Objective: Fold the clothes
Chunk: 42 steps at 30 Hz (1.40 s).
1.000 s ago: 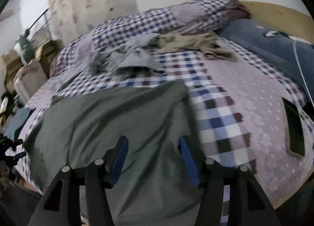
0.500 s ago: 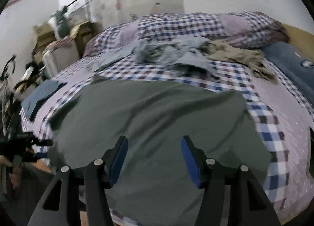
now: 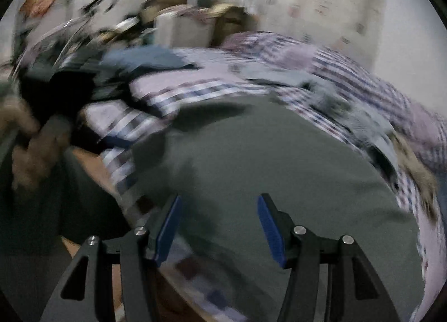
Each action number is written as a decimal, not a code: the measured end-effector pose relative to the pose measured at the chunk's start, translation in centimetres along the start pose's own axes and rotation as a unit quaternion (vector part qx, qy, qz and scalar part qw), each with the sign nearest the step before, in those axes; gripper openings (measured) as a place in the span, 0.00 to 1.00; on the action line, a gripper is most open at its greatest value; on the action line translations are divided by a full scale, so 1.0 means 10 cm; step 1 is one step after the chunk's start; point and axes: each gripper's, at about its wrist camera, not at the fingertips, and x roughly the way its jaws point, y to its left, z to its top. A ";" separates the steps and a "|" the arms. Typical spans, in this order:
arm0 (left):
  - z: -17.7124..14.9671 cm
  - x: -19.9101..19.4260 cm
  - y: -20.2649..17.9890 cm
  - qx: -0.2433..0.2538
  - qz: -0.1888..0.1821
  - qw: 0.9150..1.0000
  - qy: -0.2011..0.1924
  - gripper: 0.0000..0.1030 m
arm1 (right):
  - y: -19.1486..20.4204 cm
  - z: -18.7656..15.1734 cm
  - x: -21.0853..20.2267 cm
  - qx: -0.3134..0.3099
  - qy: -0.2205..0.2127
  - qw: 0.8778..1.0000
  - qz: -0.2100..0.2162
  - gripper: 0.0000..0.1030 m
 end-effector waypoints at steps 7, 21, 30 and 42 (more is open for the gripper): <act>-0.03 0.01 0.06 0.002 0.030 0.999 0.016 0.27 | 0.69 -0.10 0.24 -0.126 -0.004 0.992 0.013 0.58; -0.04 -0.17 -0.01 -0.012 -0.076 0.997 0.030 0.15 | 0.87 0.00 0.39 -0.167 -0.062 0.982 -0.058 0.62; 0.09 -0.17 0.05 -0.036 -0.093 0.995 0.022 0.56 | 0.98 0.09 0.71 -0.233 -0.067 0.961 -0.131 0.00; 0.06 -0.04 -0.09 -0.013 -0.077 0.997 0.018 0.58 | 0.77 0.18 0.46 -0.182 -0.083 0.977 -0.079 0.01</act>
